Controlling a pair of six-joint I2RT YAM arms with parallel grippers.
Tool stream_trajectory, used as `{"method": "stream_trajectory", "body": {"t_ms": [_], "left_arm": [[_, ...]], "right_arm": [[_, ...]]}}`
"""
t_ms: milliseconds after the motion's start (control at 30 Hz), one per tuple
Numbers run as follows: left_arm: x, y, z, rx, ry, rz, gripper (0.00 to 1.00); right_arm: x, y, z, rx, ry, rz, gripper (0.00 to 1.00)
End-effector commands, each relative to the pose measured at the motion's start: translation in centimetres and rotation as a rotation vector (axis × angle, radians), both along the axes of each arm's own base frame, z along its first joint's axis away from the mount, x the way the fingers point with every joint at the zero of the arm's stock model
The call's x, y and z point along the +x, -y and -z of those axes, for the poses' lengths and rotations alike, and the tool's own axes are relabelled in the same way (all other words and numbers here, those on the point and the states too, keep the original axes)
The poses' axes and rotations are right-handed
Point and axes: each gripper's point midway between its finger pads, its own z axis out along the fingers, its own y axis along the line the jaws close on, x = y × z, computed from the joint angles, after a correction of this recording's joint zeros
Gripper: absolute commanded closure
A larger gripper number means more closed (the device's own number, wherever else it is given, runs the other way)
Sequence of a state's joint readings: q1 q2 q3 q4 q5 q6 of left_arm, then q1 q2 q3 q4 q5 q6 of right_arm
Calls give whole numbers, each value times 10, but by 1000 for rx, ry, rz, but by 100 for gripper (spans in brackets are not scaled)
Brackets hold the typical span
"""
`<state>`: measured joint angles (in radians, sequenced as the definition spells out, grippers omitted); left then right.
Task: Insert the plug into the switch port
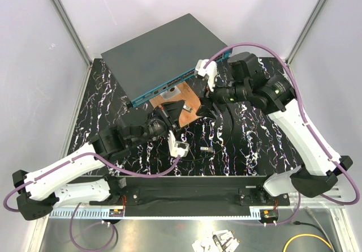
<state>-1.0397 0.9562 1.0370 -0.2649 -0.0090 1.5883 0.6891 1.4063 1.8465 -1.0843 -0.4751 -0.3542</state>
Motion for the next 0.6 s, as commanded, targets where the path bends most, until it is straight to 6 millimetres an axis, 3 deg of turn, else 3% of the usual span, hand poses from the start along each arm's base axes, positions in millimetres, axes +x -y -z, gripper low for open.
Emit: {"method": "stream_trajectory", "body": {"t_ms": [0, 333, 567], "left_arm": [[5, 0, -18, -39, 60, -26, 100], [7, 1, -14, -35, 52, -38, 100], [7, 3, -11, -32, 51, -38, 100]], "right_arm": [[14, -10, -13, 31, 92, 32, 37], [-5, -28, -6, 8, 93, -60, 36], [11, -38, -10, 9, 106, 7, 45]]}}
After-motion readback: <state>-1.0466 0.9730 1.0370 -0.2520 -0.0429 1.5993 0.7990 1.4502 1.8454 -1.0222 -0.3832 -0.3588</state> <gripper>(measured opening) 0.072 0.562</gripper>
